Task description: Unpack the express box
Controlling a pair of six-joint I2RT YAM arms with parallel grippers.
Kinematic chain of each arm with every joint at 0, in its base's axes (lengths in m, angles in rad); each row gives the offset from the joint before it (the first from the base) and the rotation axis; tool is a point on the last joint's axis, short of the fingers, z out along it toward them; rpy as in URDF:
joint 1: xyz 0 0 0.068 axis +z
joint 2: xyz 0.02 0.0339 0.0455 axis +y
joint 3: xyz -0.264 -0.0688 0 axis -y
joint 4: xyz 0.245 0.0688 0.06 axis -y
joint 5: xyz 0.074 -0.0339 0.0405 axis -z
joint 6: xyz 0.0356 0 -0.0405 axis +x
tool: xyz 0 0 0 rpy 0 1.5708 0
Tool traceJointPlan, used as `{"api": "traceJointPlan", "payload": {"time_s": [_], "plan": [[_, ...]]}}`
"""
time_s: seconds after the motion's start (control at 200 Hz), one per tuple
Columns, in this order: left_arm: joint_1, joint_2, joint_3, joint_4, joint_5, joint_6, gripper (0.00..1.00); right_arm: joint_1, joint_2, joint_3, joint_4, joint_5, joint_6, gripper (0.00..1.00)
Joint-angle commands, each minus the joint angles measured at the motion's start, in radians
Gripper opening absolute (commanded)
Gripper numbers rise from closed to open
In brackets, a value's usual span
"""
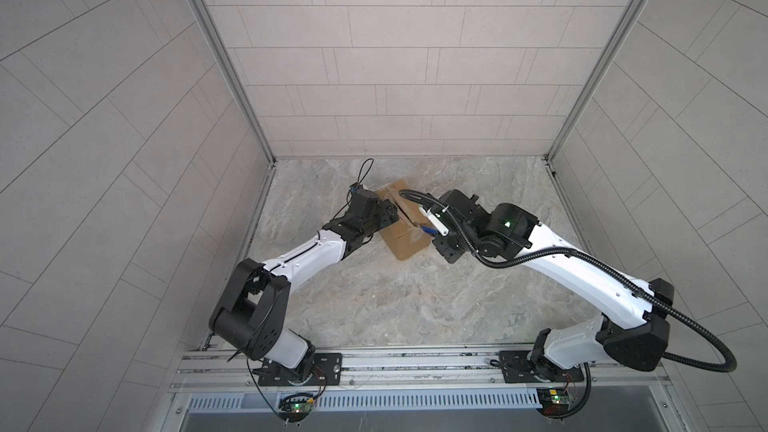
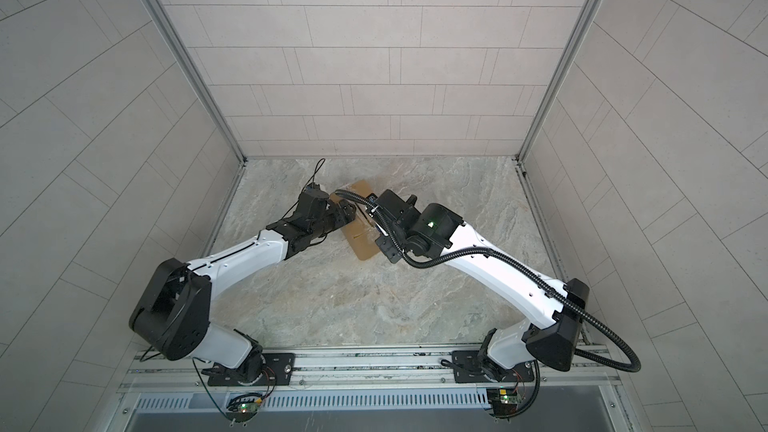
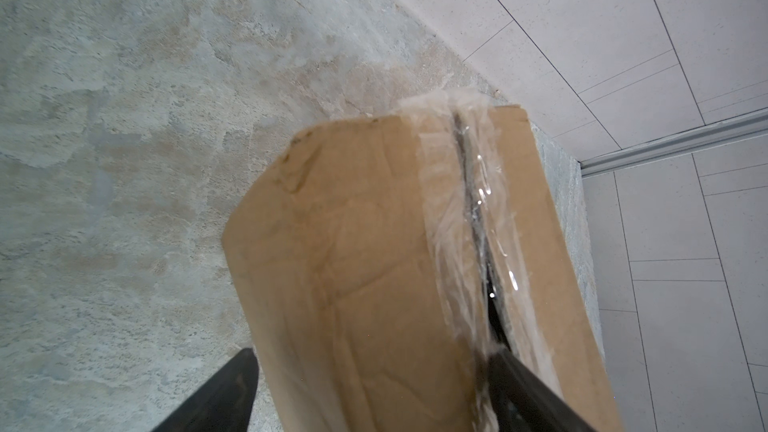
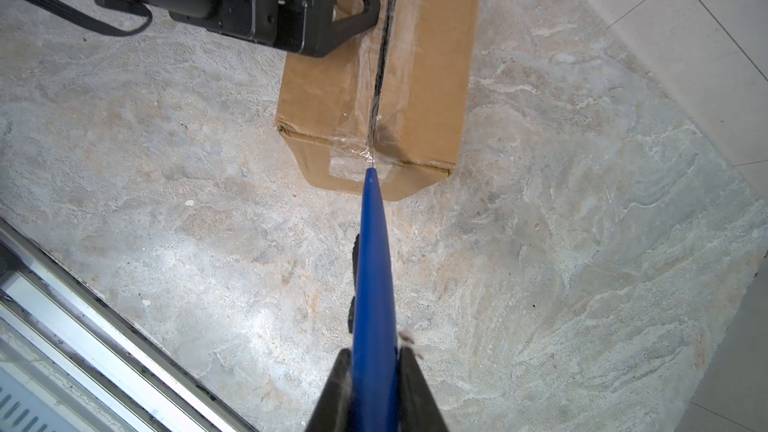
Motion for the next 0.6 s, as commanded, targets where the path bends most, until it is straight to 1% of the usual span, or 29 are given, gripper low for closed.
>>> {"api": "traceJointPlan", "payload": {"time_s": [0.0,0.275,0.591], "plan": [[0.016,0.016,-0.013,-0.06,-0.048,-0.002,0.89,0.007,0.012,-0.016,-0.033,-0.019,0.018,0.0],[0.016,0.013,-0.009,-0.053,-0.036,-0.005,0.89,0.008,0.071,-0.023,0.056,-0.043,0.023,0.0],[0.017,-0.02,-0.008,-0.048,-0.023,0.004,0.89,-0.003,0.063,-0.037,0.056,-0.001,0.006,0.0]]}}
